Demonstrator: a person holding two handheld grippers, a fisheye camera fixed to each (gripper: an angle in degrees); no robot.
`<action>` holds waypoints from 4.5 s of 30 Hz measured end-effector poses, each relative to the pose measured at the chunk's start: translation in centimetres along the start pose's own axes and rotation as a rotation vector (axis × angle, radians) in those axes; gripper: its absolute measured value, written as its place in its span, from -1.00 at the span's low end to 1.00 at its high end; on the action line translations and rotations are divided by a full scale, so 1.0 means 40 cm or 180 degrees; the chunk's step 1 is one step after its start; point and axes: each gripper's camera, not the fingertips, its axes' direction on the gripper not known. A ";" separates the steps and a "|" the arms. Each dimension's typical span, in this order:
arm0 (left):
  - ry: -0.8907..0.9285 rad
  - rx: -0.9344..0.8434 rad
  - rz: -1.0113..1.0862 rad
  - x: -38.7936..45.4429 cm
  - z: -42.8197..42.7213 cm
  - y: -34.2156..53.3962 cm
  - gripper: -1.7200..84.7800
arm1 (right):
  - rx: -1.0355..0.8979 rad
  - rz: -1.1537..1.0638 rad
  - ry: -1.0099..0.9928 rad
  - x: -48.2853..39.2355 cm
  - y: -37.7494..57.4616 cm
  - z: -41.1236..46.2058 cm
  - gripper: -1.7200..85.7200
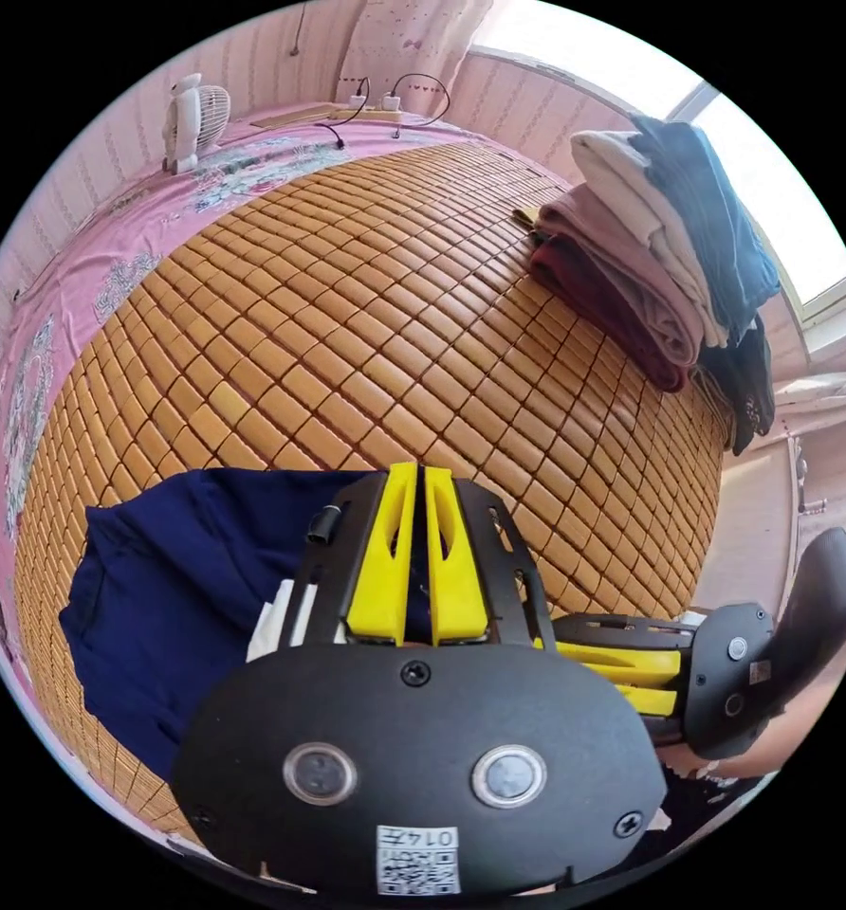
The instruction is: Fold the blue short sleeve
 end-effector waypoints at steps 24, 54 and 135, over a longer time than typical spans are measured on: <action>-0.0384 0.1200 -0.2224 -0.460 -0.407 0.806 -0.78 | 0.0024 -0.1292 -0.0087 -0.128 -0.142 0.003 -0.77; -0.0287 0.1525 -0.1481 -0.659 -0.635 0.891 -0.97 | 0.0354 -0.1422 0.0055 -0.258 -0.524 -0.075 -0.96; 0.0111 0.0989 -0.0819 0.146 0.340 1.464 -0.98 | -0.2027 -0.2945 0.1511 -0.875 -0.069 0.798 -0.98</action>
